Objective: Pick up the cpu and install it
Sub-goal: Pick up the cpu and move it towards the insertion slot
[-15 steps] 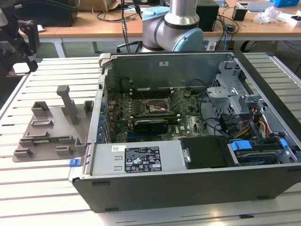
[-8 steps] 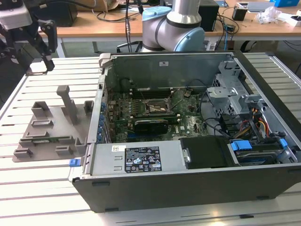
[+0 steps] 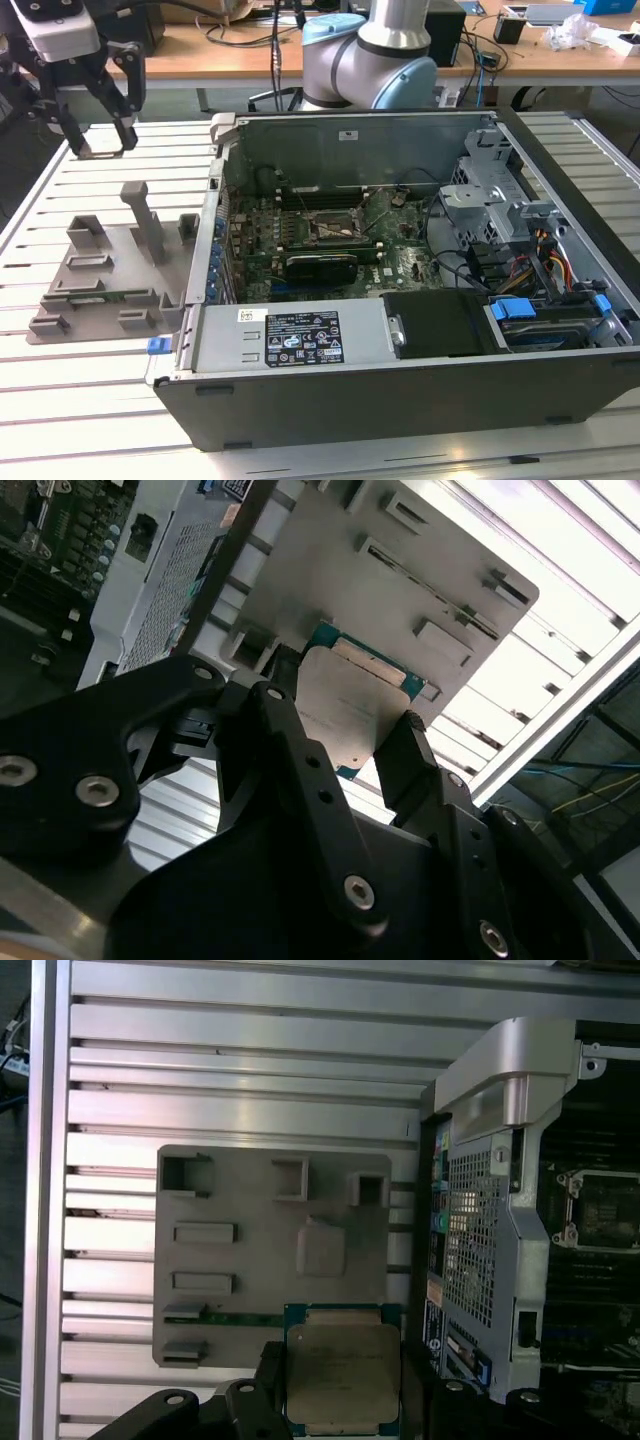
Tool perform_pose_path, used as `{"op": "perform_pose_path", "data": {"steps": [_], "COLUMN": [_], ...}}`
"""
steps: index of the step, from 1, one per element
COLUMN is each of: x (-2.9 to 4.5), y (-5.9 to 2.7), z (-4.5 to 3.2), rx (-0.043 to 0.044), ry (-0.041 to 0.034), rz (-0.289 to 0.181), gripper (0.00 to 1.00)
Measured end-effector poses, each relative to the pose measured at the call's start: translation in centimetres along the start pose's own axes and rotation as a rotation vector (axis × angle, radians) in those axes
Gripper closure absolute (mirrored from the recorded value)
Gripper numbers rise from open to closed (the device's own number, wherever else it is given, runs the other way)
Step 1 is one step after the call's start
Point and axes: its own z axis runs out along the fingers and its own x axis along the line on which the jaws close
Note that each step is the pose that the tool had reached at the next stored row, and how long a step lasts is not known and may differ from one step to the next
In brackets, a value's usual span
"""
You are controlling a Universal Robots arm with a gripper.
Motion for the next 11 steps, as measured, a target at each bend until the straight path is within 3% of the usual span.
{"op": "perform_pose_path", "data": {"steps": [2,4,9,11], "x": [-0.87,-1.26,-3.79,-4.25], "y": [-0.04,-0.06,-0.19,-0.21], "z": [0.03,0.04,0.12,0.13], "rx": [0.0000,0.0000,-0.0001,0.0000], "ry": [0.0000,-0.0001,-0.0001,0.0000], "rz": [0.000,0.000,0.000,0.000], "gripper": [0.45,0.45,0.45,0.45]}}
